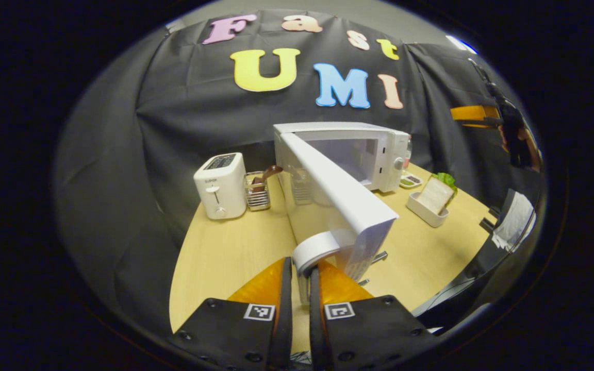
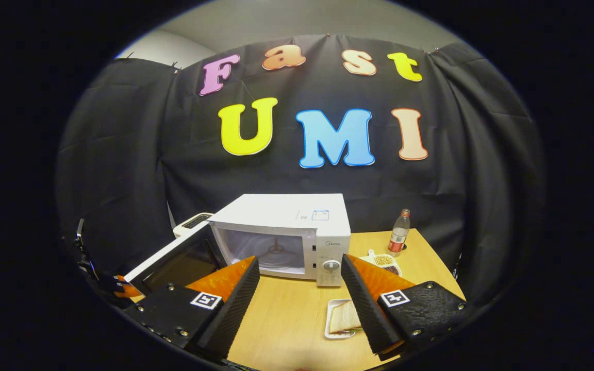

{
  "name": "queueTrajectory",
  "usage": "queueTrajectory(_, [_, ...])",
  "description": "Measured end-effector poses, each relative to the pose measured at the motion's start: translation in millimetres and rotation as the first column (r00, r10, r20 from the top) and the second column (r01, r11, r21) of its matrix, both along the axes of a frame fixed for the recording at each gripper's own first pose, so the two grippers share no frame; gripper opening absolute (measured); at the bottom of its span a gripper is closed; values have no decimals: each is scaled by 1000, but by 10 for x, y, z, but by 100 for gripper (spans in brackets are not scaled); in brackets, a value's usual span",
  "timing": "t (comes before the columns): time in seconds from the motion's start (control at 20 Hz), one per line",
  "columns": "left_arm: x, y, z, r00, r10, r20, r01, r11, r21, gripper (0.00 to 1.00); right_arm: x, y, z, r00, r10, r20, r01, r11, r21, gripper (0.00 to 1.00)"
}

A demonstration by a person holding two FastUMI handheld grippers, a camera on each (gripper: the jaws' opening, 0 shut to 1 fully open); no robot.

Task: Open the microwave oven with the left hand, put the food in, and close the microwave oven.

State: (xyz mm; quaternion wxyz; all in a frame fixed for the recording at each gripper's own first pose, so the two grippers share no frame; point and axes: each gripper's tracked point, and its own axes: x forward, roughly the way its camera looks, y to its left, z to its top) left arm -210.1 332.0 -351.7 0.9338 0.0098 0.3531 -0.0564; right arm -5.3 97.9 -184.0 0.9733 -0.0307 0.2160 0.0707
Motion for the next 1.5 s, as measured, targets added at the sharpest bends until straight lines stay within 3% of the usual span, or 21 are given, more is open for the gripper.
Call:
queueTrajectory(0.05, [-49,52,8,1000,27,-2,-27,1000,5,27,38,-131,-115,1000,-6,-22,5,1000,-18,96])
queueTrajectory(0.1, [-106,126,64,998,62,-4,-61,998,29,23,67,-258,-219,999,-13,-47,12,999,-34,96])
queueTrajectory(0.2, [-151,259,357,989,143,42,-146,986,78,23,122,-526,-464,993,-35,-108,31,998,-46,96])
queueTrajectory(0.4, [58,194,1547,929,254,271,-289,952,102,23,185,-980,-984,961,-72,-267,77,997,8,96])
queueTrajectory(0.5, [323,26,2165,877,270,396,-331,939,94,35,158,-1165,-1227,934,-89,-347,108,993,36,96])
queueTrajectory(0.6, [632,-255,2646,824,271,498,-340,939,52,67,98,-1307,-1422,906,-92,-414,127,990,58,96])
queueTrajectory(0.7, [941,-598,2896,796,259,547,-325,945,26,100,54,-1369,-1608,877,-87,-472,143,986,84,96])
queueTrajectory(0.8, [1248,-950,3057,777,228,587,-294,956,18,90,7,-1361,-1761,851,-73,-520,155,981,116,96])
queueTrajectory(0.9, [1515,-1297,3086,782,194,593,-252,967,17,93,-15,-1368,-1899,831,-58,-553,163,976,144,89])
queueTrajectory(1.1, [1826,-1865,2849,826,190,530,-201,979,-38,93,-42,-1308,-2102,786,-12,-618,183,960,214,89])
queueTrajectory(1.2, [1911,-2038,2813,828,197,525,-202,978,-48,92,-42,-1278,-2185,769,18,-639,173,957,234,89])
queueTrajectory(1.3, [1922,-2219,2726,838,187,513,-195,980,-39,92,-71,-1279,-2232,751,44,-659,160,956,246,70])
queueTrajectory(1.35, [1923,-2256,2729,838,182,514,-193,981,-31,92,-63,-1227,-2212,743,73,-665,151,950,274,52])
queueTrajectory(1.4, [1931,-2300,2744,839,176,514,-186,982,-33,92,-63,-1237,-2229,746,72,-662,163,944,286,50])
queueTrajectory(1.45, [1950,-2351,2730,841,171,513,-176,984,-39,92,-75,-1208,-2220,739,79,-669,172,938,301,28])
queueTrajectory(1.5, [1979,-2375,2758,841,166,515,-167,985,-45,92,-102,-1212,-2216,737,87,-670,164,939,302,28])
